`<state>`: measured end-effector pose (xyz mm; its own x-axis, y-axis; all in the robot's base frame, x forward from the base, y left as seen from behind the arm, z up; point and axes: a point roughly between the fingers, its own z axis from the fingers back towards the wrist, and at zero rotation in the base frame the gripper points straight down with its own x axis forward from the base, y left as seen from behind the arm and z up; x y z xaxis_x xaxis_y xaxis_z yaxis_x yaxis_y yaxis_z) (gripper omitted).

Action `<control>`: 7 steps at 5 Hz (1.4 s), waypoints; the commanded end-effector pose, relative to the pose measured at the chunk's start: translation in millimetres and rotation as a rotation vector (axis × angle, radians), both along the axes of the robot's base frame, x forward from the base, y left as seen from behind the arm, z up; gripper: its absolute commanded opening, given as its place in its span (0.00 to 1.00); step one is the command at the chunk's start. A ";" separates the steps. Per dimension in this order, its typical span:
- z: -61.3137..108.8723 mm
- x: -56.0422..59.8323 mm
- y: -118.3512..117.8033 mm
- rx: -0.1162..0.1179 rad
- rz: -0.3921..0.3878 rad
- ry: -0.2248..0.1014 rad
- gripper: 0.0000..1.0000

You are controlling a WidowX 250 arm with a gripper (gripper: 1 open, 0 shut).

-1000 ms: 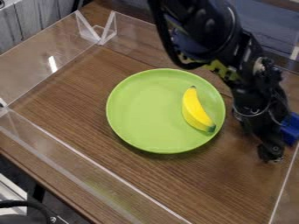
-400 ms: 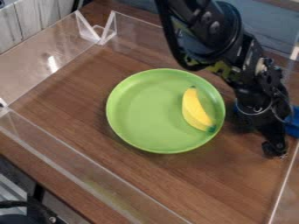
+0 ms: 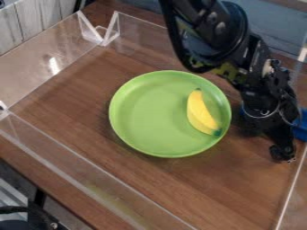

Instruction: Put the blue object in the green plate

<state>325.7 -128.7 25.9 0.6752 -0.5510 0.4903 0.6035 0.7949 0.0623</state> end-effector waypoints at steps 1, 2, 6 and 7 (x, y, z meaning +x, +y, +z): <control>12.2 7.6 2.8 -0.014 0.014 -0.044 1.00; 12.3 7.3 3.4 -0.019 0.021 -0.044 1.00; 10.7 10.3 9.6 -0.026 0.050 -0.039 0.00; 10.8 9.8 10.3 -0.029 0.059 -0.034 0.00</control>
<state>329.6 -121.4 26.4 0.7017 -0.5065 0.5012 0.5634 0.8250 0.0450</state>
